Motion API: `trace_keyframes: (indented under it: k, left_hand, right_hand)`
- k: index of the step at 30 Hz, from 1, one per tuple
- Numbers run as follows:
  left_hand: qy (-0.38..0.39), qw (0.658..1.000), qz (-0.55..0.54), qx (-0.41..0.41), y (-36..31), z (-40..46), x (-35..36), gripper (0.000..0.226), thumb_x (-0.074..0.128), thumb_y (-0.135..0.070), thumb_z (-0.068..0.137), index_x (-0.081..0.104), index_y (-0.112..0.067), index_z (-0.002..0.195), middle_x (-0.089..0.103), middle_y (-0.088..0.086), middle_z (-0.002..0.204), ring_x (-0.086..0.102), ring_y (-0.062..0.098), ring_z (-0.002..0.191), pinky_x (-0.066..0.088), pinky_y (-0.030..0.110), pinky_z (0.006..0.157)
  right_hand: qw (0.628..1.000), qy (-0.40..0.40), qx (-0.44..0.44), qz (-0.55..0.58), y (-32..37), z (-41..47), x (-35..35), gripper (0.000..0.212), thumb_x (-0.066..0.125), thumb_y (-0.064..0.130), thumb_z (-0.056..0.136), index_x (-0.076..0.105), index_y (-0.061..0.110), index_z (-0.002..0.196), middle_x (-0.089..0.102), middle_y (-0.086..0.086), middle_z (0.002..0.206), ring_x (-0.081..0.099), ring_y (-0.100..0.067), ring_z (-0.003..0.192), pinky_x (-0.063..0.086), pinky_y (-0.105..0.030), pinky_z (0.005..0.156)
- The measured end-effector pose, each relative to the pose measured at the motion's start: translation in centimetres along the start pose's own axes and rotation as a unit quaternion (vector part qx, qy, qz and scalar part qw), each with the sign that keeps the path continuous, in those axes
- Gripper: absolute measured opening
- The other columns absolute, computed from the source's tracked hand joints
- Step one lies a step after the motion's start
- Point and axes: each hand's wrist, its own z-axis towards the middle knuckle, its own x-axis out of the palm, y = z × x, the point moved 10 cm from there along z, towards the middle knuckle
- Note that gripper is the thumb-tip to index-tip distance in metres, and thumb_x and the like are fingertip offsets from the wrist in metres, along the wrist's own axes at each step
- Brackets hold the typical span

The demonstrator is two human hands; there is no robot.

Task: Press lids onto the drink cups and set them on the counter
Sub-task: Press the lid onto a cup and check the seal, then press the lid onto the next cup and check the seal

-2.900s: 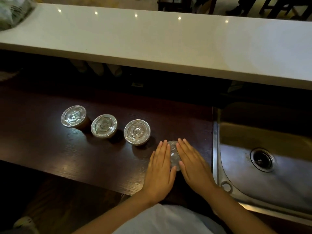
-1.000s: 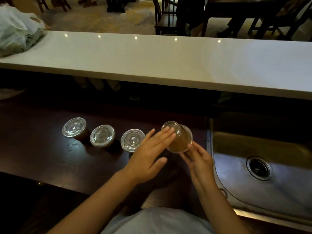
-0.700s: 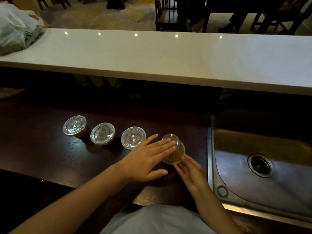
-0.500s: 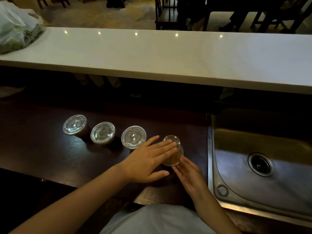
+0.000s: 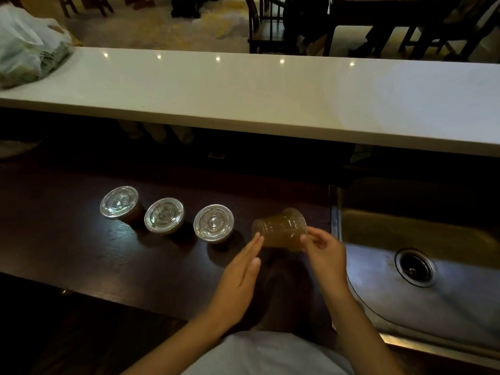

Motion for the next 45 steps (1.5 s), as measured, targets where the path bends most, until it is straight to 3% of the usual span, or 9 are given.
trace_keyframes:
  k: [3,9,18,23,31,34,37,40,45]
  left_hand:
    - [0.013,0.947,-0.250,-0.202,3.3,-0.3,2.3,0.048,0.028,-0.053,0.093,0.043,-0.029,0.132,0.047,-0.004,0.137,0.039,0.013,0.132,0.030,0.032,0.108]
    - [0.006,0.715,-0.568,-0.407,5.2,-1.0,5.6,0.072,0.023,-0.057,0.092,0.047,0.000,0.128,0.053,0.020,0.132,0.050,0.029,0.117,0.039,0.044,0.094]
    - [-0.023,0.635,-0.644,-0.425,7.4,-1.3,7.1,0.079,0.026,-0.057,0.092,0.020,0.003,0.143,0.041,0.026,0.140,0.040,0.034,0.130,0.029,0.051,0.104]
    - [-0.034,0.634,-0.661,-0.399,7.7,-1.5,6.4,0.065,0.026,-0.056,0.092,0.047,-0.009,0.132,0.060,0.028,0.117,0.050,0.036,0.117,0.037,0.050,0.095]
    - [-0.025,0.633,-0.667,-0.392,7.8,-1.6,5.9,0.060,0.027,-0.057,0.092,0.053,-0.015,0.125,0.062,0.028,0.116,0.054,0.036,0.113,0.041,0.049,0.091]
    - [-0.007,0.688,-0.608,-0.398,7.8,-1.6,4.7,0.054,0.025,-0.054,0.094,0.055,-0.017,0.120,0.063,0.024,0.117,0.055,0.032,0.114,0.037,0.047,0.098]
    - [0.001,0.855,-0.389,-0.343,7.6,-1.2,1.3,0.038,0.028,-0.035,0.100,0.057,-0.015,0.115,0.068,0.011,0.102,0.064,0.017,0.095,0.044,0.038,0.089]
    - [-0.138,0.978,-0.111,-0.106,4.0,0.2,-7.0,0.022,0.044,-0.014,0.096,0.064,-0.021,0.099,0.070,-0.004,0.092,0.064,0.000,0.084,0.048,0.027,0.088]
    - [-0.076,0.923,0.359,0.112,1.4,3.5,-10.3,0.055,0.030,-0.028,0.089,0.040,-0.004,0.137,0.044,0.011,0.143,0.035,0.021,0.135,0.027,0.040,0.109]
  right_hand:
    - [0.984,-0.005,-0.133,-0.117,3.6,0.4,-0.1,0.025,0.062,0.001,0.085,0.065,0.009,0.108,0.059,0.001,0.097,0.056,-0.006,0.085,0.041,0.001,0.069]
    - [0.862,0.004,-0.412,-0.295,8.1,-1.7,2.4,0.020,0.064,0.000,0.078,0.068,0.001,0.098,0.064,-0.010,0.088,0.058,-0.021,0.084,0.039,-0.015,0.077]
    - [0.764,0.129,-0.539,-0.330,5.2,-5.7,5.5,0.018,0.059,0.000,0.081,0.068,0.002,0.096,0.066,-0.010,0.088,0.061,-0.023,0.081,0.053,-0.035,0.066]
    - [0.754,0.164,-0.522,-0.363,2.4,-7.0,5.9,0.033,0.058,0.018,0.083,0.064,0.008,0.114,0.064,-0.007,0.119,0.049,-0.017,0.118,0.035,-0.039,0.103]
    - [0.801,0.159,-0.455,-0.356,1.4,-6.6,5.6,0.039,0.049,0.023,0.087,0.058,0.014,0.124,0.055,0.001,0.132,0.041,-0.012,0.129,0.029,-0.044,0.107]
    - [0.808,0.137,-0.451,-0.354,1.8,-6.5,5.7,0.033,0.046,0.024,0.090,0.064,0.013,0.115,0.062,0.000,0.123,0.048,-0.012,0.122,0.029,-0.043,0.107]
    - [0.819,0.089,-0.448,-0.348,4.1,-6.2,6.4,0.029,0.049,0.019,0.085,0.068,0.010,0.105,0.069,-0.004,0.106,0.059,-0.016,0.103,0.030,-0.036,0.106]
    - [0.819,0.059,-0.461,-0.335,7.4,-6.5,9.0,0.032,0.049,0.016,0.084,0.065,0.005,0.110,0.067,-0.009,0.111,0.057,-0.019,0.106,0.031,-0.034,0.105]
    - [0.778,0.104,-0.397,-0.476,8.0,-4.2,16.9,0.044,0.045,0.019,0.085,0.054,0.005,0.126,0.055,-0.011,0.133,0.049,-0.024,0.124,0.033,-0.041,0.105]
